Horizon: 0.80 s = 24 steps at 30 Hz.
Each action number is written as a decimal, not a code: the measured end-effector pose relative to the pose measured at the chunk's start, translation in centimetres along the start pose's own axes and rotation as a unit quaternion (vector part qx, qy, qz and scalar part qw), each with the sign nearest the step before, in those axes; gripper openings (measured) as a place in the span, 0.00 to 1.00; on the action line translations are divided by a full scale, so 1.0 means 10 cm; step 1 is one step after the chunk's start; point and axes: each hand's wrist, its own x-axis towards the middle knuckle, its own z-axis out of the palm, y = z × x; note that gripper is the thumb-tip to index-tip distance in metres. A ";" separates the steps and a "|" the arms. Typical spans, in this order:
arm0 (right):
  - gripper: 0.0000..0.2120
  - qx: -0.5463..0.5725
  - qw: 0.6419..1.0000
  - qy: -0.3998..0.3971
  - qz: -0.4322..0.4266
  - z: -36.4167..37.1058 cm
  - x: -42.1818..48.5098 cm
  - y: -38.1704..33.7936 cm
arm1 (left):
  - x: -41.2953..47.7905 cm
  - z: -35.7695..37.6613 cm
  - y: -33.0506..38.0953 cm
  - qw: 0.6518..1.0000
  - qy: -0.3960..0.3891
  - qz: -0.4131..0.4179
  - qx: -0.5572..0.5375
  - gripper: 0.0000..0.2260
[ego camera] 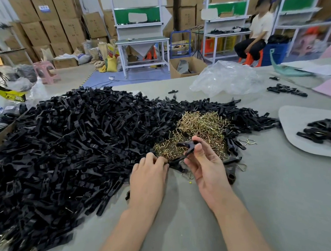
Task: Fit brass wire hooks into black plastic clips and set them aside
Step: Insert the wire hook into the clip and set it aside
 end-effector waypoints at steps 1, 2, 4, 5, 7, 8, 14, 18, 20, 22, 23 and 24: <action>0.09 -0.002 1.000 -0.002 0.000 0.00 0.01 0.01 | -0.01 -0.01 -0.01 1.000 0.012 0.006 -0.014 0.05; 0.09 -0.002 1.000 -0.005 0.000 0.00 0.01 0.02 | -0.01 -0.02 -0.03 0.999 0.026 0.009 -0.030 0.04; 0.09 0.002 1.000 -0.013 0.001 0.00 0.04 0.03 | -0.02 -0.04 -0.06 0.996 0.044 -0.004 -0.078 0.04; 0.09 0.007 1.000 -0.016 0.006 0.01 0.04 0.04 | -0.02 -0.06 -0.06 0.991 0.048 -0.027 -0.121 0.05; 0.09 0.013 0.999 -0.020 0.025 0.01 0.06 0.05 | -0.02 -0.10 -0.08 0.964 0.054 -0.084 -0.245 0.08; 0.09 0.012 0.999 -0.021 0.037 0.01 0.06 0.05 | -0.02 -0.13 -0.08 0.942 0.055 -0.108 -0.311 0.08; 0.10 0.000 0.997 -0.042 0.068 0.05 0.07 0.09 | 0.00 -0.31 -0.07 0.817 0.027 -0.214 -0.535 0.04; 0.11 -0.001 0.997 -0.056 0.049 0.05 0.06 0.10 | 0.01 -0.34 -0.02 0.710 -0.011 -0.263 -0.653 0.05; 0.12 -0.002 0.997 -0.061 0.038 0.06 0.06 0.11 | 0.02 -0.35 0.02 0.633 -0.034 -0.296 -0.714 0.05; 0.12 -0.011 0.998 -0.062 0.031 0.07 0.07 0.12 | 0.03 -0.36 0.06 0.582 -0.061 -0.323 -0.744 0.05; 0.11 -0.015 0.997 -0.063 0.028 0.07 0.07 0.12 | 0.03 -0.37 0.08 0.565 -0.072 -0.334 -0.751 0.04; 0.10 -0.018 0.997 -0.065 0.025 0.08 0.07 0.12 | 0.04 -0.37 0.09 0.551 -0.078 -0.344 -0.756 0.04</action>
